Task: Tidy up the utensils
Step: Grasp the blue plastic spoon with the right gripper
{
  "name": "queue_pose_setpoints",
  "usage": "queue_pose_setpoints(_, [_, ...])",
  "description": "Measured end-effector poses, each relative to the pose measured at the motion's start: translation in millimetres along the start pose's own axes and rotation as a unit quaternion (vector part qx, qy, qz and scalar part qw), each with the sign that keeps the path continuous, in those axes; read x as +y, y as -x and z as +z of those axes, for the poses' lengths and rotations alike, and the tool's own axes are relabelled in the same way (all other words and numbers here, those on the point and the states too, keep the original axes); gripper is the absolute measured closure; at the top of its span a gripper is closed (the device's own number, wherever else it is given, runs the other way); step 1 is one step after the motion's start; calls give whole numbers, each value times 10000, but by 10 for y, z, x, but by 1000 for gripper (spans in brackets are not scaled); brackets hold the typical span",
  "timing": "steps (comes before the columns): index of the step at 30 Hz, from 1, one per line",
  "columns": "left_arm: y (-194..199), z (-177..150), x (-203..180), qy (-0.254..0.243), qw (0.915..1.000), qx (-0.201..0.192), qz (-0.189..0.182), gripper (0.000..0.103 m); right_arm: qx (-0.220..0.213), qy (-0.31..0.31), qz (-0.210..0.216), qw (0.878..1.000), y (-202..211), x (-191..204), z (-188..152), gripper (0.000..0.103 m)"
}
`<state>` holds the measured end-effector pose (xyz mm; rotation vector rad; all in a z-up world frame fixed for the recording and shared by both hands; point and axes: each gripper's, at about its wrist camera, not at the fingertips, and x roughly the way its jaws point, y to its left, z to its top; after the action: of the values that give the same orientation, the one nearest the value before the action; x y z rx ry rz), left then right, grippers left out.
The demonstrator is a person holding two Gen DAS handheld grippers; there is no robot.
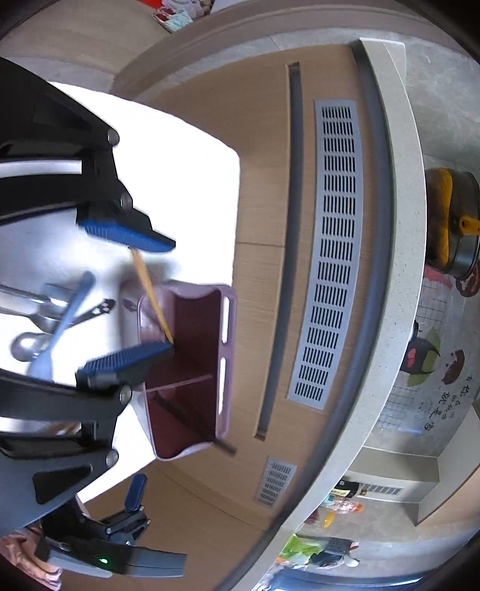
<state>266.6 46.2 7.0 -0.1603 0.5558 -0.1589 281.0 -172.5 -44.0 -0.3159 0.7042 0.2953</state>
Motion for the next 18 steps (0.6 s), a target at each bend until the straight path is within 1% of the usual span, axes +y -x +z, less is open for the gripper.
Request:
queue_pose_setpoints(1, [11, 0, 4, 13, 10000, -33, 2, 44, 32, 51, 6, 10000, 13, 33, -56, 2])
queue_pose_setpoints(2, [10, 4, 11, 22, 10000, -24, 7, 44, 41, 88, 1, 10000, 23, 55, -84, 1])
queue_pose_setpoints(6, [-28, 87, 33, 191, 9997, 45, -154, 44, -86, 186, -256, 9995, 82, 96, -114, 1])
queue_pose_setpoints(8, [-16, 130, 34, 219, 9997, -14, -130, 44, -101, 87, -379, 9992, 97, 56, -78, 1])
queue_pose_setpoints(10, [-1, 144, 42, 233, 9997, -55, -91, 43, -118, -36, -294, 9995, 131, 24, -64, 1])
queue_pose_setpoints(12, [-18, 130, 61, 233, 9997, 14, -73, 43, -64, -172, -207, 9996, 132, -32, -66, 1])
queue_pose_setpoints(16, [-65, 89, 91, 233, 9996, 154, -3, 43, 99, -281, -281, 9992, 83, -87, -119, 1])
queue_pose_setpoints(18, [-75, 58, 110, 230, 9995, 217, 37, 43, 211, -340, -142, 9991, 48, -115, -150, 1])
